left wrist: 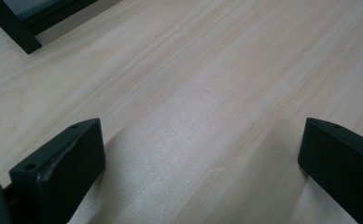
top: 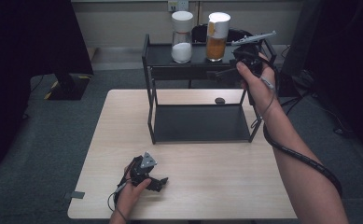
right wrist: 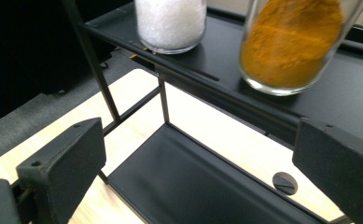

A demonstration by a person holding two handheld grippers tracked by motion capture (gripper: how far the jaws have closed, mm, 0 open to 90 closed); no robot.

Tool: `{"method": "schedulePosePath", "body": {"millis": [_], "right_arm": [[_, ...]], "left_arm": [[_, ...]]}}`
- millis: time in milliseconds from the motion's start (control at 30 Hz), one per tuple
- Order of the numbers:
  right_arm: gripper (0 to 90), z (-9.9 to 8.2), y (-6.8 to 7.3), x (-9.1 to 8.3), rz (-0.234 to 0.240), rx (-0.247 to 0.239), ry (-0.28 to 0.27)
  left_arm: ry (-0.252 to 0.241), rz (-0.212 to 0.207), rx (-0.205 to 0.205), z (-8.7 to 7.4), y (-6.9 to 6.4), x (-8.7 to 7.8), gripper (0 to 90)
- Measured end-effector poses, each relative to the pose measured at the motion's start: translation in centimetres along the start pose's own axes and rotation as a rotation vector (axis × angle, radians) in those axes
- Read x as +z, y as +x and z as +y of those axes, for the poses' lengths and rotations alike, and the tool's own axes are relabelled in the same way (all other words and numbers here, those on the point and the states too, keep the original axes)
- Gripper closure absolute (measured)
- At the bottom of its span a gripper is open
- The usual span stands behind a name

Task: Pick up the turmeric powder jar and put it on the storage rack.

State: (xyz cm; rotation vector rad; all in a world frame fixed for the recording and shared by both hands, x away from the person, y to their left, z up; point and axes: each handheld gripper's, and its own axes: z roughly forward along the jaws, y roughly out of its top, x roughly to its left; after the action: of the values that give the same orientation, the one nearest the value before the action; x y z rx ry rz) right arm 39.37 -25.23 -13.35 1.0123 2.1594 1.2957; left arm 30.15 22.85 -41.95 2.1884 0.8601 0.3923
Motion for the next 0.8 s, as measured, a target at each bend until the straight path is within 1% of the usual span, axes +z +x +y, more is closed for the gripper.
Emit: {"method": "schedulePosePath", "body": {"millis": [133,300,567,800], "right_arm": [[1.7,-0.6,0.2,0.2,0.007,-0.001,-0.004],[1.7,-1.4,0.3,0.4,0.015,0.009,-0.016],[1.8,-2.7,0.5,0.7,0.025,0.018,-0.02],[1.8,-3.8,0.7,0.9,0.044,0.019,-0.023]], "left_arm": [[-0.002,0.0,-0.002,0.0,0.0,0.0,0.0],[-0.003,0.0,-0.002,0.0,0.0,0.0,0.0],[-0.003,0.0,-0.002,0.0,0.0,0.0,0.0],[-0.003,0.001,-0.002,0.0,0.0,0.0,0.0]]}}
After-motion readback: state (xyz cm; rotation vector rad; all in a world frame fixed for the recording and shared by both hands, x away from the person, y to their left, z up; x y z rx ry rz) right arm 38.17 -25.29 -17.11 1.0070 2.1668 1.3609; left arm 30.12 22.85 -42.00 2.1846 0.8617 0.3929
